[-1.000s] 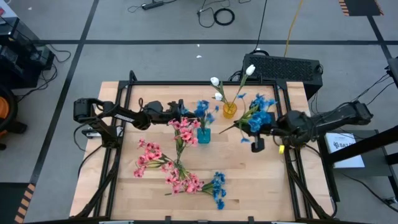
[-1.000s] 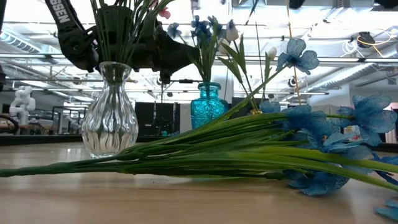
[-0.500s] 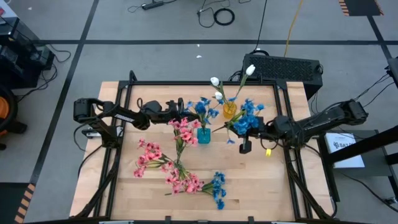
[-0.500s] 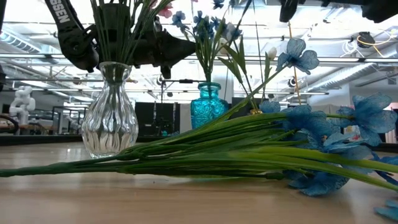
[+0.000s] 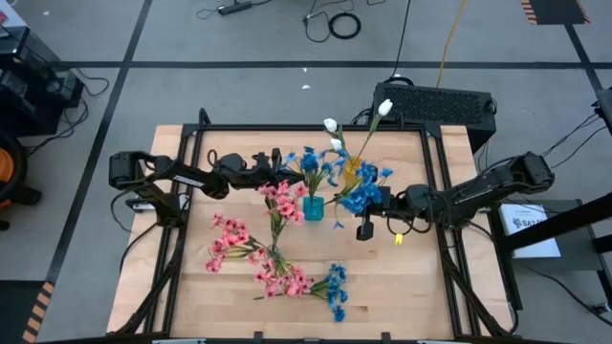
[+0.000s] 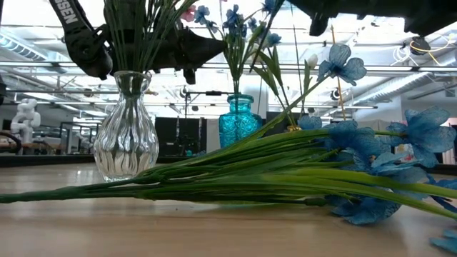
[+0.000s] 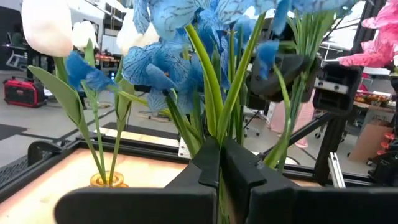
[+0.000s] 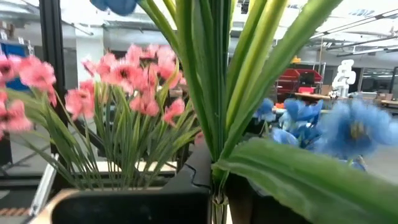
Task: Sort flowers into vase by color
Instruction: Put the top blue flowers into the blue vase
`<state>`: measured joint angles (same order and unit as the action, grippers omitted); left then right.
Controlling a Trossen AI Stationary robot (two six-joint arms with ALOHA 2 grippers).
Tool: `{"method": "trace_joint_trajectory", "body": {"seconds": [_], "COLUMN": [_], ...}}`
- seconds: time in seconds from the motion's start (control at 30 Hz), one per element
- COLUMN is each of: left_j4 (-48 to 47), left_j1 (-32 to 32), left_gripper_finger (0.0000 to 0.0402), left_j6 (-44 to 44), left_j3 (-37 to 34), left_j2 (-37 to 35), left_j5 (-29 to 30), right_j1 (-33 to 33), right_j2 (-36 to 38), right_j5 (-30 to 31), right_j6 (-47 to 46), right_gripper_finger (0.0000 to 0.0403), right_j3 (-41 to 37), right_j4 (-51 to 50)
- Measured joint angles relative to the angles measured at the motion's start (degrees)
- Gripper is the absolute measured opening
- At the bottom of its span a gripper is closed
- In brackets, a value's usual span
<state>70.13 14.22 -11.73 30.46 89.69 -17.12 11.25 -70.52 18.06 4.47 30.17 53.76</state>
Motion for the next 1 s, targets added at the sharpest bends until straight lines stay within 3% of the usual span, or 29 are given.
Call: {"method": "trace_joint_trajectory", "body": {"seconds": [0.67, 1.0], "left_j4": [-0.9, -1.4], "left_j1": [1.0, 1.9], "left_gripper_finger": [0.0007, 0.0007], "left_j6": [0.1, 0.0], "left_j3": [0.0, -0.9], "left_j2": [-1.7, -1.9], "left_j5": [0.9, 1.1], "right_j1": [-1.2, -1.5], "right_j2": [-8.8, -9.1], "right_j5": [0.0, 1.7], "right_j6": [5.9, 5.6], "right_gripper_finger": [0.0011, 0.0011], "right_j3": [0.0, 0.0], "right_j4": [4.6, 5.4]}}
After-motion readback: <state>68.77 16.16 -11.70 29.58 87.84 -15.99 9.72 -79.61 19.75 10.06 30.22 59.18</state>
